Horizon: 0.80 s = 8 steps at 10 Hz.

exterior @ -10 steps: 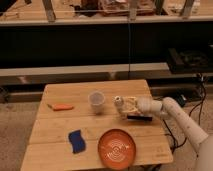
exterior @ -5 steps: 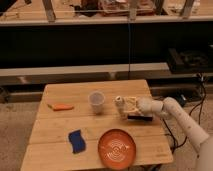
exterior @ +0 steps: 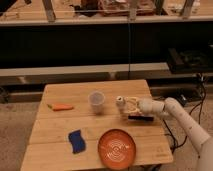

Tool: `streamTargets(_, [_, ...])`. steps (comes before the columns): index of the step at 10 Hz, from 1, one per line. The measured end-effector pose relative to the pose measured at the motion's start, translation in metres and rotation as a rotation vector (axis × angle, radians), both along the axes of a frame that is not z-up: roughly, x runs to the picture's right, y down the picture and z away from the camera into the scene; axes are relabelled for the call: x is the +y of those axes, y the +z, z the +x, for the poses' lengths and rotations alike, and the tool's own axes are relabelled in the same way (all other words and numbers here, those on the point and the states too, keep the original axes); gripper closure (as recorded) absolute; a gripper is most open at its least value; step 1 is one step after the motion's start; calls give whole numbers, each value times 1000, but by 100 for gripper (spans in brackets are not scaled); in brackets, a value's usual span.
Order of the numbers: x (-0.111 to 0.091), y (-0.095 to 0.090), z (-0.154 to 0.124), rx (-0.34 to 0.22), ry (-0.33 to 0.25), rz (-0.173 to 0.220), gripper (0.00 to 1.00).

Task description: Stand the bottle upright

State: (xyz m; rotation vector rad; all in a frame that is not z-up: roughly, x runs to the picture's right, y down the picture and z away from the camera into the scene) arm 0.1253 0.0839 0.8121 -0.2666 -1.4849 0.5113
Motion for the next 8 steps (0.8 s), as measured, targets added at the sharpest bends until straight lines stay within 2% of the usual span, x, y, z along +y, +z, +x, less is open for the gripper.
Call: streamTargets(8, [1, 0, 2, -6, -6, -5, 84])
